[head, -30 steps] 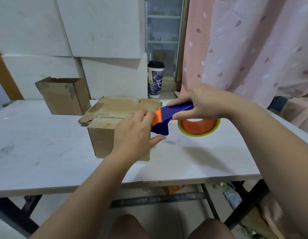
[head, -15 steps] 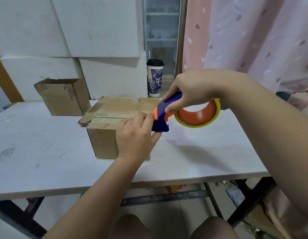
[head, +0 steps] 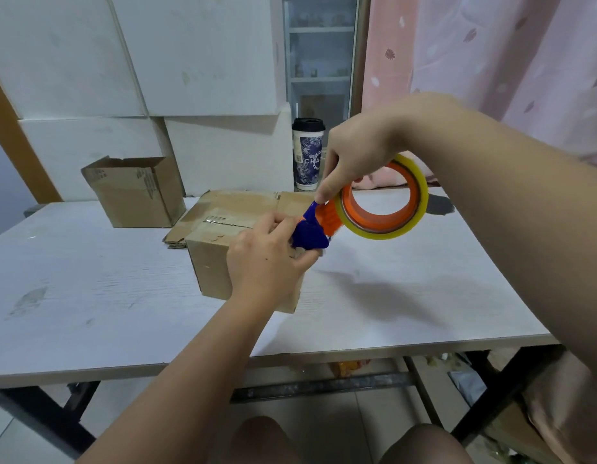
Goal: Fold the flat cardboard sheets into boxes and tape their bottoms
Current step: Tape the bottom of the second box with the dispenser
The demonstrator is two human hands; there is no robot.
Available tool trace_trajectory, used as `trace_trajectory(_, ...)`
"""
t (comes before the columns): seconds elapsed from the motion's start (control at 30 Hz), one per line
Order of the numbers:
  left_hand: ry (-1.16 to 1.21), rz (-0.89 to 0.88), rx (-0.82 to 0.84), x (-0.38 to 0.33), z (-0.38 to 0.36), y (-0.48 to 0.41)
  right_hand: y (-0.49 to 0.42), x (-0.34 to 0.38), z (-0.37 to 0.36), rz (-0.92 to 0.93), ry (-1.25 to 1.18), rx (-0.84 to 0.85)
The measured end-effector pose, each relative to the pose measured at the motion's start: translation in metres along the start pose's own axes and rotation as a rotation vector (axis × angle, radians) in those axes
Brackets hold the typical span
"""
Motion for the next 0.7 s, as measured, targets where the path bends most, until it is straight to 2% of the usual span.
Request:
trace_trajectory(0.23,0.027,0.022,0.037,-0.001,0.000,-0.001,-0.008,0.000,0.002,-0.063,0.020,0.036)
trace_trajectory(0.4,0.050,0.000,0.064,0.002,0.001,-0.003,0.008,-0.004,-0.013,-0.004,-0.099,-0.016)
trace_trajectory(0.47,0.030,-0.045,0.054,0.000,0.001,-0.003,0.018,-0.012,-0.027,0.037,-0.213,-0.060)
trace_trajectory(0.6,-0.150,-0.326,0.062,-0.013,-0.008,0.007,0.023,-0.022,-0.065,0.079,-0.284,-0.067)
trace_trajectory(0.7,-0.087,-0.273,0.115,-0.006,-0.007,0.004,0.025,-0.036,-0.076,0.070,-0.482,-0.142)
Point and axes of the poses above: each hand's wrist, its own y-axis away from the middle knuckle, its own z-axis out of the back of the hand, x = y × z, the point moved 6 cm from there along -y, towards the middle knuckle, and after that the axes turned 2 degrees about z, right-handed, at the moved point
